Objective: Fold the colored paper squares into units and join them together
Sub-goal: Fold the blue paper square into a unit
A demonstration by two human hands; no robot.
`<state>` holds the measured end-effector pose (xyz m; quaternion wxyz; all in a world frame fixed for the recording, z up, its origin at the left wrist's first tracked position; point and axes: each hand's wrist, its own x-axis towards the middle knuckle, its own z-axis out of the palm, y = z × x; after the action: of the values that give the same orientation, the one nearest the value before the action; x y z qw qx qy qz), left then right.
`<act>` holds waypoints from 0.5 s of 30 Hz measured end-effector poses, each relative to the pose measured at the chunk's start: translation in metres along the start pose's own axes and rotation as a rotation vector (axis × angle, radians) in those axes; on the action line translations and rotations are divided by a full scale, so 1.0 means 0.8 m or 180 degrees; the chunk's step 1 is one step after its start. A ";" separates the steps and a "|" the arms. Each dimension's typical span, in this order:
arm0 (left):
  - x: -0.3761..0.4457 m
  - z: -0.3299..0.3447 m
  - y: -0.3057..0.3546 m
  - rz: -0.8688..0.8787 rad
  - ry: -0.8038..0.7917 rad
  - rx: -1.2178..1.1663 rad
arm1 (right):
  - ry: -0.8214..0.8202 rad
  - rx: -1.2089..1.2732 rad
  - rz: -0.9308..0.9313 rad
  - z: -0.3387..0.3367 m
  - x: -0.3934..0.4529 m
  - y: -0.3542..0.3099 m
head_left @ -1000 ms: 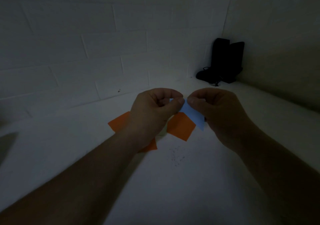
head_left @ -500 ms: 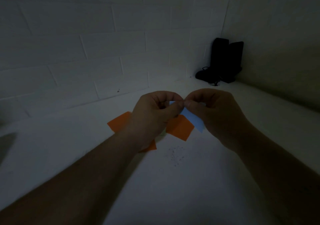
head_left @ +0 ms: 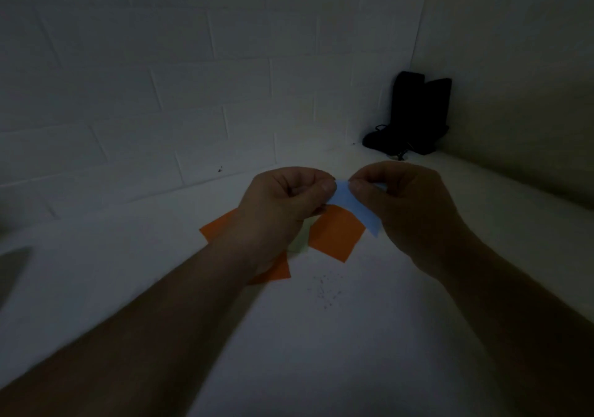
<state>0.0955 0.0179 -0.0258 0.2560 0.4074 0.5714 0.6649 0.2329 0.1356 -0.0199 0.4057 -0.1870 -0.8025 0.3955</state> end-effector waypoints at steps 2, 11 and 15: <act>-0.001 -0.001 0.001 -0.0043 0.0005 0.0011 | 0.0033 -0.0012 0.0073 -0.001 0.000 0.002; -0.003 0.002 -0.002 -0.0084 -0.0172 0.0048 | -0.0212 0.0316 0.0262 0.000 0.000 0.003; -0.002 0.003 -0.005 0.0019 -0.0075 0.0160 | -0.0272 0.0546 0.0361 0.000 0.000 0.000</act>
<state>0.0980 0.0190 -0.0296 0.2504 0.4232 0.5836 0.6462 0.2330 0.1353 -0.0200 0.3626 -0.1796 -0.7704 0.4927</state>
